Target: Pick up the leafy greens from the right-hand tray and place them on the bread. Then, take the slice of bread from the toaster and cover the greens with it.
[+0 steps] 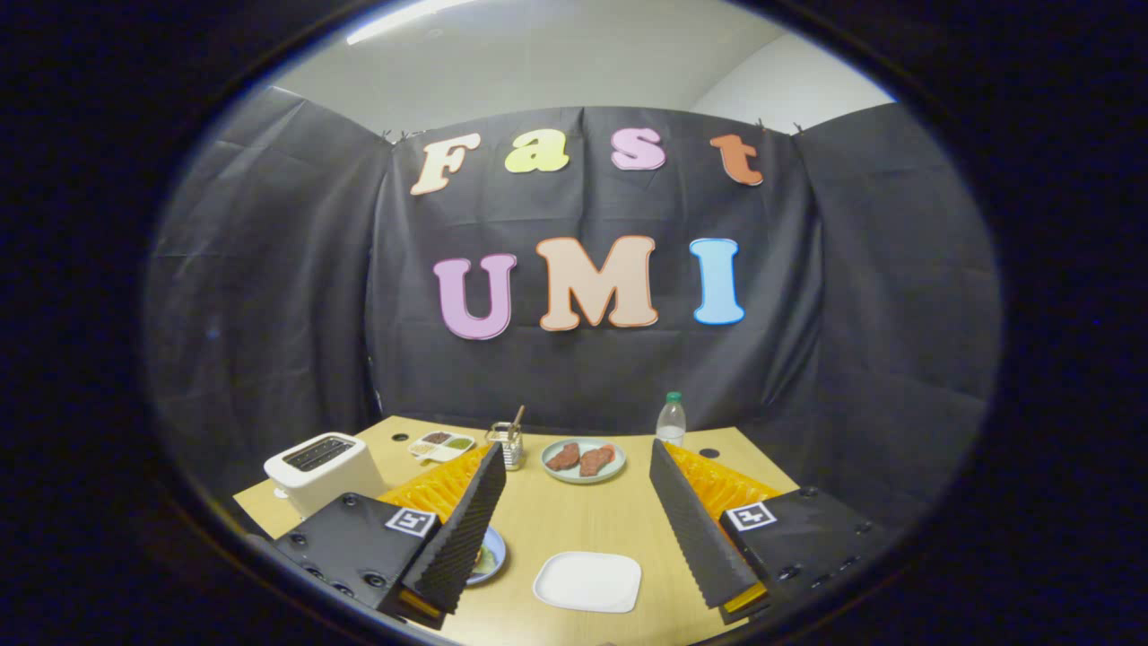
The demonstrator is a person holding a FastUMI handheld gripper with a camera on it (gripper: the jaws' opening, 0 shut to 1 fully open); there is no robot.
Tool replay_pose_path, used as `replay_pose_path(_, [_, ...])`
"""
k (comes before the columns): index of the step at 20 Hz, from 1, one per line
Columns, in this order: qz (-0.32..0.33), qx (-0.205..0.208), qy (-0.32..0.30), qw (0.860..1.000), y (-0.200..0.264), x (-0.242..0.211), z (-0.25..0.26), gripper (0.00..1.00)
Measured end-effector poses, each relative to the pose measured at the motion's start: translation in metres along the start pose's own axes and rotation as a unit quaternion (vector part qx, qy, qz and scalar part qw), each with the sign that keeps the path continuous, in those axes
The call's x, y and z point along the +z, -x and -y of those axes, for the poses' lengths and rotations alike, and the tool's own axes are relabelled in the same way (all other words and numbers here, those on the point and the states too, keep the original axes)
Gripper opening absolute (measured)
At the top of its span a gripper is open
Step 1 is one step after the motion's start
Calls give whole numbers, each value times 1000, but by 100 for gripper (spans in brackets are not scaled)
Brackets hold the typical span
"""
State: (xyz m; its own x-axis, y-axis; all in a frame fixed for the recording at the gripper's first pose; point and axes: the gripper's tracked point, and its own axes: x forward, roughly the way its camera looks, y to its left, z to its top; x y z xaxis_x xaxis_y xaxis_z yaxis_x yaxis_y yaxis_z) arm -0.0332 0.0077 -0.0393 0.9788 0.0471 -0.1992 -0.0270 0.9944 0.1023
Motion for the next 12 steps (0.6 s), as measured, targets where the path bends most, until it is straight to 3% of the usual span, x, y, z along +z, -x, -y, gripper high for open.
replay_pose_path(5, [41, -36, 18, 998, 2, 31, 18, 100])
replay_pose_path(12, [62, -35, 29, 997, -7, 52, 22, 100])
